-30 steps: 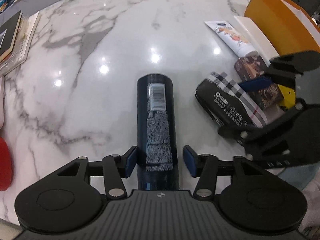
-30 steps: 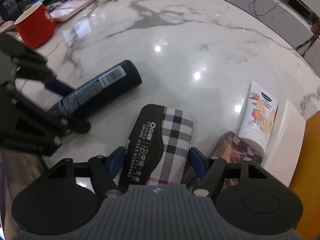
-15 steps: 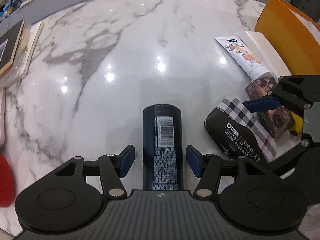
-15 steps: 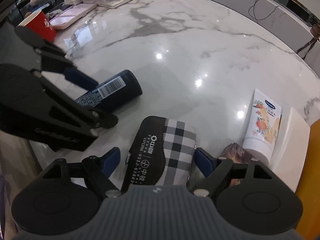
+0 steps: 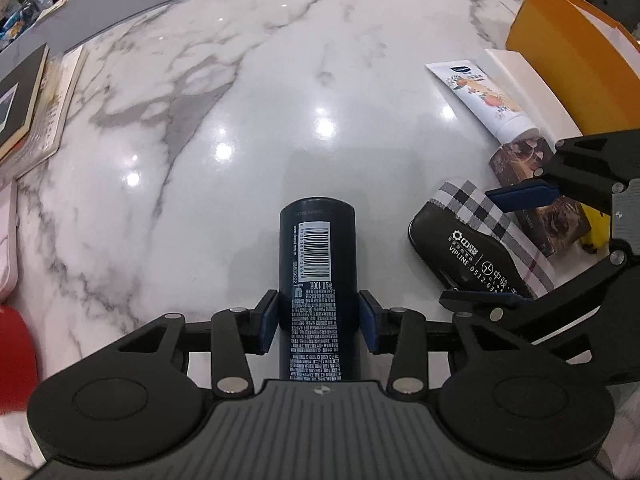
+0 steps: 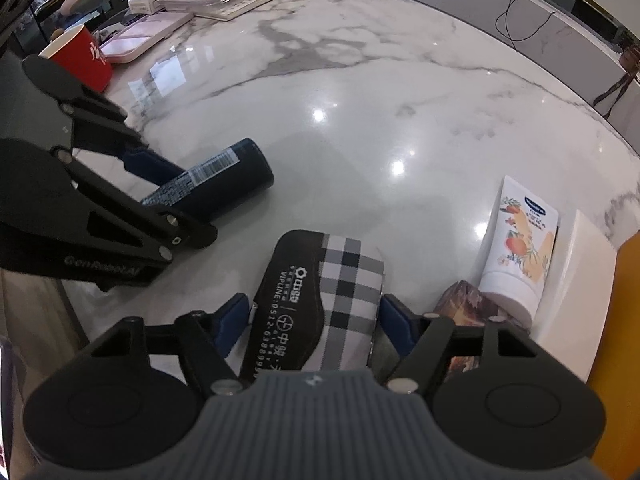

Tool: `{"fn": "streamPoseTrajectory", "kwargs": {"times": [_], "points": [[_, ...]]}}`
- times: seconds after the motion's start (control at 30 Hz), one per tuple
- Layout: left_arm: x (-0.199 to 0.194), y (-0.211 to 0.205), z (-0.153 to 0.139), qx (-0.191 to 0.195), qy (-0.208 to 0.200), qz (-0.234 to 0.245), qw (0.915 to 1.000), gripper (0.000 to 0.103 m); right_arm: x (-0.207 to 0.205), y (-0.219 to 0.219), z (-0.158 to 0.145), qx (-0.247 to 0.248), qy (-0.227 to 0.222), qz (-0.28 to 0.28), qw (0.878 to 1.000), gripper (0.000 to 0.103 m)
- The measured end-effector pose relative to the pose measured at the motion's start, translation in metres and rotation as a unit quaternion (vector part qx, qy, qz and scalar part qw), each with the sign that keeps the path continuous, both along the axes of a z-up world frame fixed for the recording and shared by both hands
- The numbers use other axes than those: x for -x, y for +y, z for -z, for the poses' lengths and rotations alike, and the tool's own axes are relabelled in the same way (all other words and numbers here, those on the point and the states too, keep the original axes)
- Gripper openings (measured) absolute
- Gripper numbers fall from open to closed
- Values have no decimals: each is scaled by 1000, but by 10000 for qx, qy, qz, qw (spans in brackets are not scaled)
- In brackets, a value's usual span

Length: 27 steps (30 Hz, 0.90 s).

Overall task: Organize rigid objects
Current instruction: 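Lift the spray can with the left tool while the right tool lifts the plaid case, then release the plaid case onto the table with the right tool, keeping the spray can held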

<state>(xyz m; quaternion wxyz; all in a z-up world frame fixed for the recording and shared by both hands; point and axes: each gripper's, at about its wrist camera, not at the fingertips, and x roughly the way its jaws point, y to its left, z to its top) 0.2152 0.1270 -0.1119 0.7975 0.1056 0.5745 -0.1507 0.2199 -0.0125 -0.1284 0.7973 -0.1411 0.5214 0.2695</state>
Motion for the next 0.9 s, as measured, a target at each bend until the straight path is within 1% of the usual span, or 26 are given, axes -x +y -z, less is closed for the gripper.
{"fn": "streamPoseTrajectory", "kwargs": {"times": [0.1,0.23,0.4,0.5,0.6,0.63,0.67,0.7,0.73,0.77,0.8,0.9], "points": [[4,1,-1,-3,28,-21,10000,47,-1,-4,-2,-105,49,153,9998,70],[15,1,-9,5,-99,0,10000,47,5,-10,-10,-244,-28,228,9994,70],[26,-4,-32,33,-225,25,9997,47,15,-20,-31,-416,-224,258,9985,70],[33,-11,-51,19,-429,10,9991,47,23,-27,-47,-511,-383,321,9974,69],[40,-22,-71,-5,-616,93,9981,47,32,-36,-64,-592,-569,344,9960,67],[44,-26,-78,-16,-684,125,9976,47,35,-40,-72,-631,-641,359,9953,61],[48,-31,-85,-30,-762,159,9970,47,38,-44,-79,-696,-679,377,9945,48],[50,-35,-91,-41,-822,196,9964,47,39,-48,-84,-775,-655,411,9940,17],[53,-39,-98,-43,-898,229,9957,47,41,-52,-91,-749,-766,519,9929,3],[56,-44,-106,-33,-987,262,9948,47,43,-55,-98,-732,-888,559,9918,0],[58,-48,-112,-27,-1053,292,9940,47,44,-60,-105,-738,-961,595,9908,0],[61,-62,-128,-74,-1211,365,9919,47,47,-77,-122,-951,-982,710,9881,0]]}}
